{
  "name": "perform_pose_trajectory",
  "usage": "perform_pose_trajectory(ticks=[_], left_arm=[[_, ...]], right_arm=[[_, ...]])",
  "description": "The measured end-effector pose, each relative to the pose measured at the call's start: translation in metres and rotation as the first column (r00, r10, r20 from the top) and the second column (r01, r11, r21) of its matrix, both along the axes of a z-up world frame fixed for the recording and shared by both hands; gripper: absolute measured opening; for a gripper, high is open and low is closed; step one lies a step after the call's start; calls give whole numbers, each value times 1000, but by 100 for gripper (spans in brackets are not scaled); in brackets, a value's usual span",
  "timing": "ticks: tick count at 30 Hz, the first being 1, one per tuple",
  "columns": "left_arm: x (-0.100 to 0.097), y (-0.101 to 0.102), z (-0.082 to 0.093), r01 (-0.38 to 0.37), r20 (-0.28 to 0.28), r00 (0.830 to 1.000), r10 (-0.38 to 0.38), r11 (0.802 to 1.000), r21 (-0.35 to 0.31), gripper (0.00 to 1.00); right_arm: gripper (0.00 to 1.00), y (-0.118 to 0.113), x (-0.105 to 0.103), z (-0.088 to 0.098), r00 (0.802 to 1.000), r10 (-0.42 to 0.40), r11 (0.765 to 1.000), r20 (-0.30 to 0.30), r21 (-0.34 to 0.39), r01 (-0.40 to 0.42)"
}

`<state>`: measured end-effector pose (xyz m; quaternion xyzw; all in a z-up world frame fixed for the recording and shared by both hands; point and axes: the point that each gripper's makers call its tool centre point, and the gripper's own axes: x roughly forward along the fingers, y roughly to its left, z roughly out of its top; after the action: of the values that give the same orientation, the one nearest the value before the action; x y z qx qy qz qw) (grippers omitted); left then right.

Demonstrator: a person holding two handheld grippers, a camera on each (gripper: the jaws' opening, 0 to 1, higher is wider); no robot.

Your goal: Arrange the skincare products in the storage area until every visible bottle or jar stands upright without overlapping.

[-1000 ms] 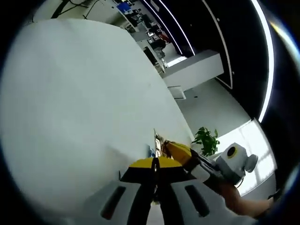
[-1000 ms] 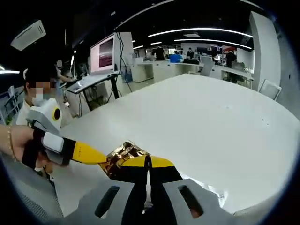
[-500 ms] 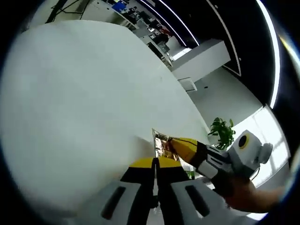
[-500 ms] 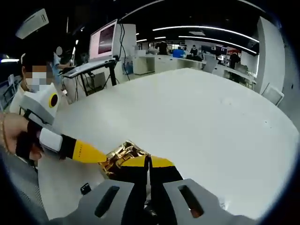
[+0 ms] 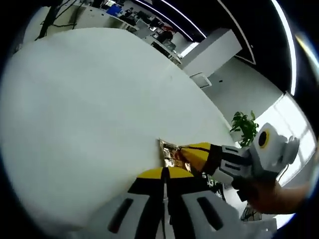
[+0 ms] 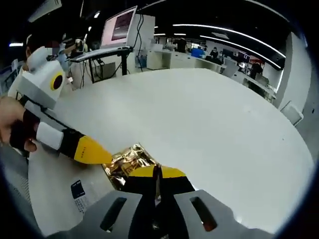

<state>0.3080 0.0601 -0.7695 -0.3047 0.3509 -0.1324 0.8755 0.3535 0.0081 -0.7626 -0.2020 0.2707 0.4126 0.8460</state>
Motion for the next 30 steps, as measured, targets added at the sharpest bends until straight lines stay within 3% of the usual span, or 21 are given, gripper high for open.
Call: perform_pose_trajectory(ticks=[5, 8, 12, 15, 19, 21, 22, 25, 27, 29, 30], left_arm=[[-1, 1, -1, 16, 15, 1000, -16, 1000, 19, 1], [0, 2, -1, 56, 46, 997, -60, 995, 79, 1], [-3, 0, 5, 111, 71, 990, -126, 977, 184, 0], [-1, 0, 12, 131, 101, 983, -155, 968, 215, 0], [7, -8, 23, 185, 166, 956, -242, 937, 296, 8], [10, -15, 25, 243, 183, 930, -320, 905, 349, 9], [12, -18, 21, 275, 183, 911, -370, 874, 400, 10], [15, -32, 19, 336, 180, 867, -465, 811, 479, 13], [17, -36, 17, 360, 172, 846, -504, 780, 513, 14], [21, -34, 11, 380, 146, 829, -540, 735, 561, 15], [21, -35, 10, 376, 137, 832, -538, 728, 574, 15]], right_arm=[[2, 0, 0, 0, 1000, 18, 1000, 18, -10, -18], [1, 2, 0, -1, 999, 35, 999, 37, -22, -34], [1, 4, 0, 0, 999, 35, 999, 37, -18, -34], [1, 4, 1, -2, 999, 36, 999, 36, -17, -35], [1, 3, 1, -3, 999, 35, 999, 40, -19, -34], [1, 3, 0, -2, 998, 35, 999, 45, -24, -34], [1, 3, -1, -2, 998, 36, 999, 50, -28, -34], [1, 2, 1, -3, 997, 38, 998, 63, -45, -35], [1, 1, 0, -3, 997, 37, 998, 63, -46, -34], [1, 1, 0, -3, 997, 39, 998, 63, -48, -36], [1, 1, 0, -2, 997, 38, 998, 62, -48, -36]])
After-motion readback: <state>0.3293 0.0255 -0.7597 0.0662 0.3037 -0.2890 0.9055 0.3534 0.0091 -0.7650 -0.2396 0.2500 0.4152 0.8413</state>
